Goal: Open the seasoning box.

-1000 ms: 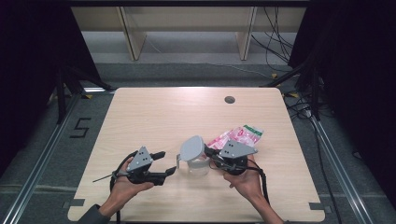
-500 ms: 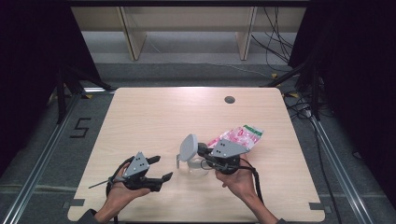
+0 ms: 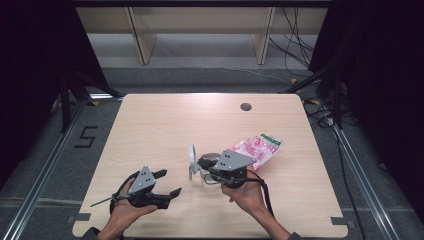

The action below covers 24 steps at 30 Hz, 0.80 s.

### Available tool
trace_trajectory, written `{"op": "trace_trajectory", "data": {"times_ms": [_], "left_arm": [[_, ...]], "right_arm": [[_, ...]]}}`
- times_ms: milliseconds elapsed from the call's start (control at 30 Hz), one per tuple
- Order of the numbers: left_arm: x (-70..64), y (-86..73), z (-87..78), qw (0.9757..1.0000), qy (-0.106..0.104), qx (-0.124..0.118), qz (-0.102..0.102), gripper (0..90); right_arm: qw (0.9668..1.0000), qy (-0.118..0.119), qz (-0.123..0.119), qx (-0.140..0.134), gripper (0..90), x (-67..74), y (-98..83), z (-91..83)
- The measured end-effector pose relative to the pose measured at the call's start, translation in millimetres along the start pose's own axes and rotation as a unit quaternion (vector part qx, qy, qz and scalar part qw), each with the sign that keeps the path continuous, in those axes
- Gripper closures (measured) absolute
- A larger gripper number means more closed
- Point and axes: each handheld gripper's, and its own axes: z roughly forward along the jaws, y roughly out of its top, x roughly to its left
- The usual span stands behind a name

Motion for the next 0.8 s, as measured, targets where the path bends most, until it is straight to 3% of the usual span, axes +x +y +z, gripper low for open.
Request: {"op": "trace_trajectory", "data": {"times_ms": [67, 100, 267, 467, 567, 600, 633, 667, 767, 800], "left_arm": [[-0.7, -0.4, -0.1, 1.0, 0.003, 0.001, -0.002, 20.3], [-0.7, -0.9, -0.3, 1.0, 0.002, 0.002, -0.002, 20.3], [0.6, -1.4, -1.2, 1.0, 0.003, -0.001, 0.001, 20.5], [1.6, -2.5, -1.9, 1.0, 0.005, -0.003, -0.005, 20.5], [1.8, -2.2, -2.4, 1.0, 0.007, -0.004, -0.004, 21.0], [1.8, -2.2, -2.4, 1.0, 0.007, -0.004, -0.004, 21.4], [2.1, -1.7, -2.0, 1.0, 0.007, -0.005, -0.004, 21.4], [2.3, -2.0, -1.7, 1.0, 0.006, -0.006, -0.004, 21.4], [2.0, -2.4, -2.7, 1.0, 0.006, -0.004, -0.004, 21.5], [2.3, -2.2, -3.0, 1.0, 0.008, -0.004, -0.003, 21.5]], "right_arm": [[1.0, -0.002, 0.005, 0.001, 88.3, 1.3, 0.1, 0.7], [0.9999, -0.004, -0.011, -0.002, 86.5, -0.8, 0.7, 1.7], [0.9998, -0.02, 0.004, -0.001, 81.0, -8.1, -5.9, -6.0], [0.996, -0.076, 0.046, 0.008, 65.7, -37.1, -36.6, -42.2], [0.9912, -0.111, 0.072, 0.007, 59.1, -47.5, -45.8, -54.9], [0.9912, -0.111, 0.072, 0.007, 59.1, -47.5, -45.8, -54.9], [0.9856, -0.132, 0.105, 0.008, 53.2, -52.4, -51.4, -64.3], [0.9833, -0.137, 0.119, 0.007, 51.2, -52.8, -53.0, -66.7], [0.9813, -0.155, 0.114, 0.009, 46.6, -59.5, -58.3, -73.1], [0.977, -0.165, 0.134, 0.01, 43.9, -60.2, -60.8, -76.5]]}}
